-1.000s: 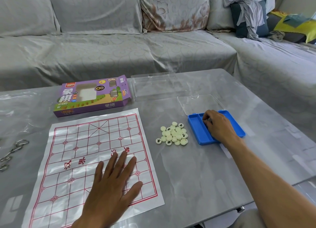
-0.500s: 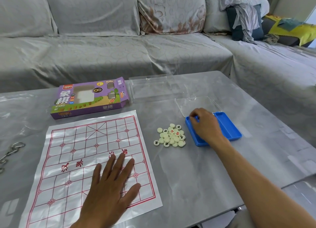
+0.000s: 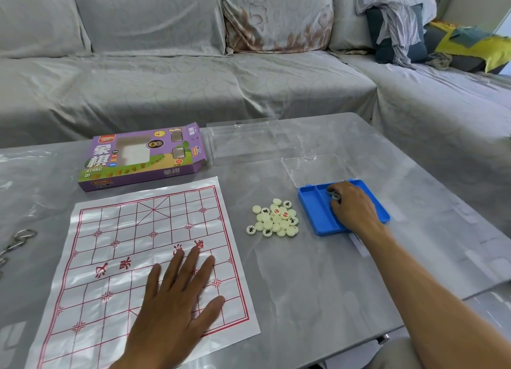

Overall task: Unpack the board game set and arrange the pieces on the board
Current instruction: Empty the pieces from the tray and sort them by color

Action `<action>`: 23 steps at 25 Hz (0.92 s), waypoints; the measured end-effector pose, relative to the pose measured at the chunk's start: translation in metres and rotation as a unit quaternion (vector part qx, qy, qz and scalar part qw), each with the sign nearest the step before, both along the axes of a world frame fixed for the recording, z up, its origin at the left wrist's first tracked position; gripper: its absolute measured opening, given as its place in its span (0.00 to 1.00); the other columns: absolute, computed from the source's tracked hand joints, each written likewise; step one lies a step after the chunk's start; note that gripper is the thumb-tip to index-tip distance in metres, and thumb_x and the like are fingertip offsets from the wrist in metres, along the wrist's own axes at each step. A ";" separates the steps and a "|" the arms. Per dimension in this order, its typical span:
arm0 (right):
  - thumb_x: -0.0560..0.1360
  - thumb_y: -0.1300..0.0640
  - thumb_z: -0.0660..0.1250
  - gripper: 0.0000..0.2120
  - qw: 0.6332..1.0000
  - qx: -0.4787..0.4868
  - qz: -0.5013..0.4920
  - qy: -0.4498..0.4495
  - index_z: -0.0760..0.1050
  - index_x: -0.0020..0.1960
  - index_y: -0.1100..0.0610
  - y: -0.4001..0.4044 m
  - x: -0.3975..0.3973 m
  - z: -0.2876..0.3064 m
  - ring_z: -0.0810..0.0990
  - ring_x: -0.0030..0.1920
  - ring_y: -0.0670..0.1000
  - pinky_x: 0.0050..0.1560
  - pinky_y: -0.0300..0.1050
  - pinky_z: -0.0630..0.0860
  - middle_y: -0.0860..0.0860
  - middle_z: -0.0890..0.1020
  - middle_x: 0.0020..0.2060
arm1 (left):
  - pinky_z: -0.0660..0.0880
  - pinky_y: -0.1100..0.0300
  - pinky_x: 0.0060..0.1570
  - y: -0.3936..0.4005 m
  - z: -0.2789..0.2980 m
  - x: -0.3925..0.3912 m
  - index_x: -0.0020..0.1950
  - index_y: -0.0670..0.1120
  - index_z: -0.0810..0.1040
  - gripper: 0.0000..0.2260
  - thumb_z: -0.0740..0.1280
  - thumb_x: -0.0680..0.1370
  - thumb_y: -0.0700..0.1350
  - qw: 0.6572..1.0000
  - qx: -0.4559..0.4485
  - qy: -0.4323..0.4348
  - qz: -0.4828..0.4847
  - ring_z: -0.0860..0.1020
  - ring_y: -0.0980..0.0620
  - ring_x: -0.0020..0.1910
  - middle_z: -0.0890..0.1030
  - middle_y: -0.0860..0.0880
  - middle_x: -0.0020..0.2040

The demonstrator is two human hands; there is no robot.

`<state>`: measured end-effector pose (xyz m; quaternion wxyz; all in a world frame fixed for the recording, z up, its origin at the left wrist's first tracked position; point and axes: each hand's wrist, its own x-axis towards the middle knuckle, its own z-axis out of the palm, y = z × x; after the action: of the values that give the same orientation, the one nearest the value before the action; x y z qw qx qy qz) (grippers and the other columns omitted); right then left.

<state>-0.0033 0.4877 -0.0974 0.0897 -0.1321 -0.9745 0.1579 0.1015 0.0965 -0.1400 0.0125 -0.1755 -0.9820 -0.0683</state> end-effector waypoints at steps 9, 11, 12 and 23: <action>0.78 0.57 0.66 0.08 0.999 -0.021 0.025 0.000 0.78 0.56 0.55 0.000 -0.002 -0.001 0.78 0.51 0.50 0.52 0.46 0.77 0.51 0.80 0.54 | 0.48 0.46 0.72 0.001 -0.001 0.000 0.77 0.61 0.55 0.30 0.46 0.77 0.71 1.000 -0.003 0.000 -0.001 0.52 0.49 0.78 0.53 0.55 0.79; 0.78 0.58 0.65 0.07 1.000 -0.015 0.026 -0.007 0.77 0.55 0.56 -0.004 -0.003 -0.001 0.78 0.49 0.50 0.51 0.45 0.76 0.52 0.80 0.52 | 0.49 0.46 0.72 0.000 -0.001 0.000 0.77 0.61 0.56 0.30 0.47 0.77 0.71 1.000 -0.004 0.001 -0.002 0.53 0.49 0.78 0.54 0.54 0.79; 0.79 0.58 0.64 0.06 1.000 -0.014 0.027 -0.004 0.77 0.55 0.56 -0.005 -0.003 0.001 0.77 0.49 0.50 0.51 0.45 0.75 0.52 0.80 0.52 | 0.49 0.46 0.72 0.000 -0.001 0.000 0.77 0.61 0.56 0.30 0.47 0.77 0.71 1.000 -0.004 0.001 -0.002 0.54 0.49 0.78 0.54 0.54 0.79; 0.77 0.53 0.66 0.04 0.963 -0.135 0.234 -0.020 0.77 0.51 0.48 -0.088 0.009 0.022 0.76 0.46 0.41 0.44 0.34 0.70 0.42 0.79 0.47 | 0.49 0.46 0.72 0.000 -0.003 0.000 0.77 0.61 0.55 0.30 0.47 0.77 0.70 1.000 -0.005 0.004 -0.001 0.52 0.49 0.78 0.53 0.55 0.79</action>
<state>0.0056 0.3994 -0.0750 0.0124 0.0856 -0.9495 0.3016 0.1012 0.0960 -0.1431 0.0158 -0.1767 -0.9822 -0.0624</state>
